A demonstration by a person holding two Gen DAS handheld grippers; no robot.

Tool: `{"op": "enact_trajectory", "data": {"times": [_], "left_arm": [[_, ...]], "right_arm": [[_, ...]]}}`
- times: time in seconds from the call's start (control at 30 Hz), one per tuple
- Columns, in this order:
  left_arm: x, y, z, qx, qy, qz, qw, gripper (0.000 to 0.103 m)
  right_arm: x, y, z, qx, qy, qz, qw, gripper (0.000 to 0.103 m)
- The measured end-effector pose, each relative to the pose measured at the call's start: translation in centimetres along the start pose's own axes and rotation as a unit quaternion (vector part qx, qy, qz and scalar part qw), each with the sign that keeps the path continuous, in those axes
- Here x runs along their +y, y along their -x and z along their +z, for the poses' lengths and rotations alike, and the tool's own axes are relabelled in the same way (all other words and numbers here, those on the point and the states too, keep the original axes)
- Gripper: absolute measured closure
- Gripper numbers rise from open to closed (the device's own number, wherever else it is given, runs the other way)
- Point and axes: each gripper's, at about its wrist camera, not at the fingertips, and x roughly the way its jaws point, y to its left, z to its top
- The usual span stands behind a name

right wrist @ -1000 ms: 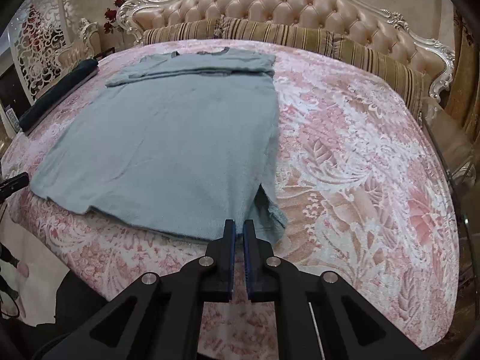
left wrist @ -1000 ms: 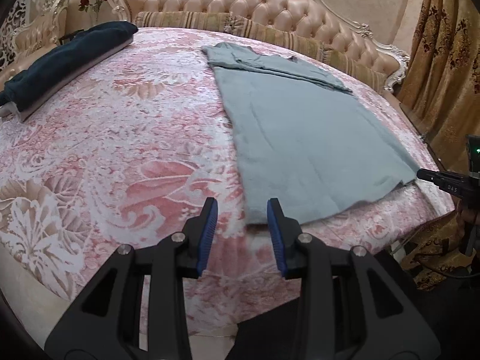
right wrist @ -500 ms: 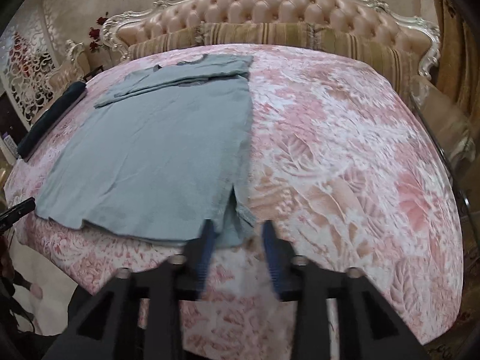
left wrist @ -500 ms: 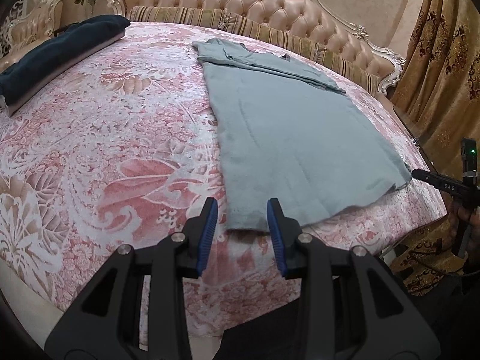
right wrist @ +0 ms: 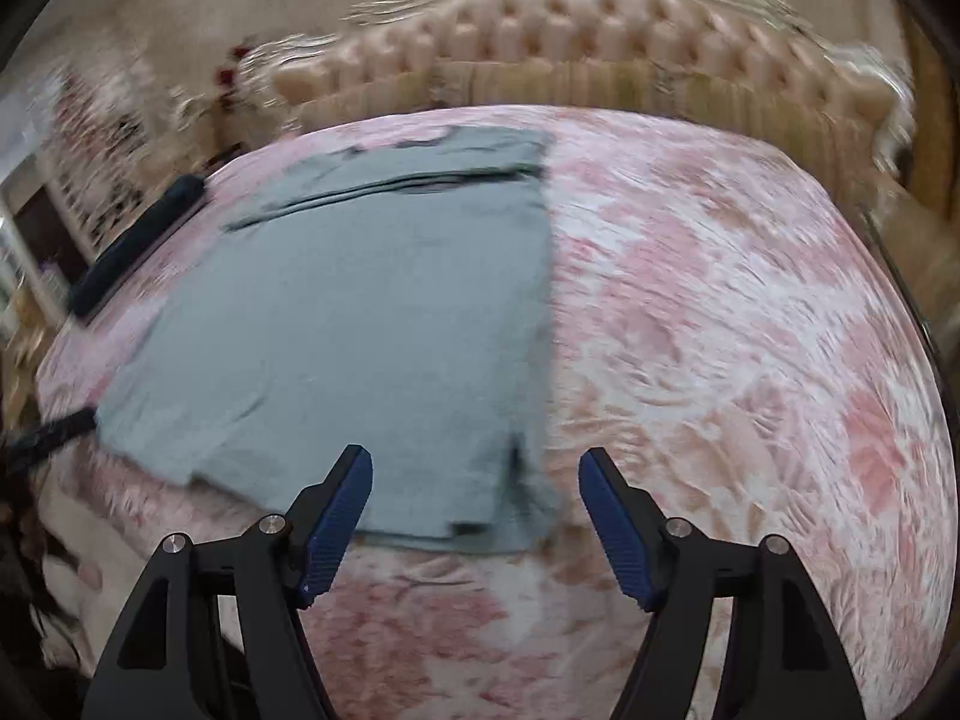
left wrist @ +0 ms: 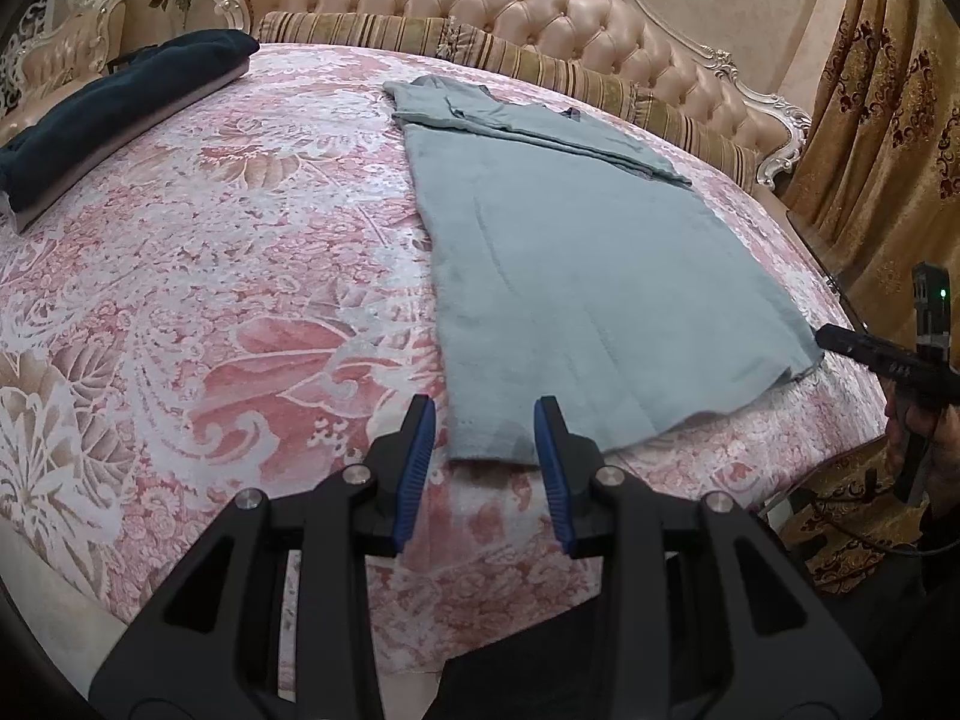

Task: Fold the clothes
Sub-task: 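Grasp the shirt hem with the right gripper, then lift the hem with the right gripper and fold it toward the grey collar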

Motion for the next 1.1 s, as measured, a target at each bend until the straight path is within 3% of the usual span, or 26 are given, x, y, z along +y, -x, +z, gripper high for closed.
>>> {"op": "enact_trajectory", "data": {"times": [0.03,0.07,0.17,0.27,0.4,0.47,0.53,0.6,0.83,1.1], "left_arm": [[0.0,-0.1,0.0,0.001,0.001,0.001,1.0,0.065],[0.0,-0.1,0.0,0.001,0.002,0.002,1.0,0.065],[0.1,-0.1,0.0,0.001,0.002,0.0,1.0,0.065],[0.1,-0.1,0.0,0.002,0.001,0.001,1.0,0.065],[0.1,0.0,0.1,0.001,-0.001,0.0,1.0,0.065],[0.2,0.0,0.1,0.001,0.001,-0.002,1.0,0.065],[0.2,0.0,0.2,0.0,0.003,-0.004,1.0,0.065],[0.3,0.0,0.2,0.0,0.005,-0.007,1.0,0.065],[0.8,-0.2,0.2,-0.001,0.012,-0.021,0.9997,0.065],[1.5,-0.6,1.0,0.005,0.033,-0.04,0.9987,0.065]], "right_arm": [[0.2,-0.2,-0.1,0.005,0.002,-0.003,1.0,0.066],[0.2,-0.4,-0.2,0.01,-0.001,-0.003,1.0,0.072],[0.0,-0.6,-0.5,0.018,-0.007,-0.002,1.0,0.082],[-0.2,-0.4,-0.6,0.021,-0.014,-0.001,1.0,0.084],[-1.0,-0.1,-0.4,0.017,-0.036,-0.007,0.999,0.076],[-1.6,0.2,-0.2,0.01,-0.051,-0.003,0.999,0.047],[-2.5,0.3,0.0,0.007,-0.075,0.013,0.997,0.04],[-3.4,0.1,0.2,0.01,-0.099,0.038,0.994,0.04],[-3.8,-1.2,0.5,0.027,-0.107,0.065,0.992,0.04],[-3.6,-2.4,1.4,0.039,-0.099,0.074,0.992,0.04]]}}
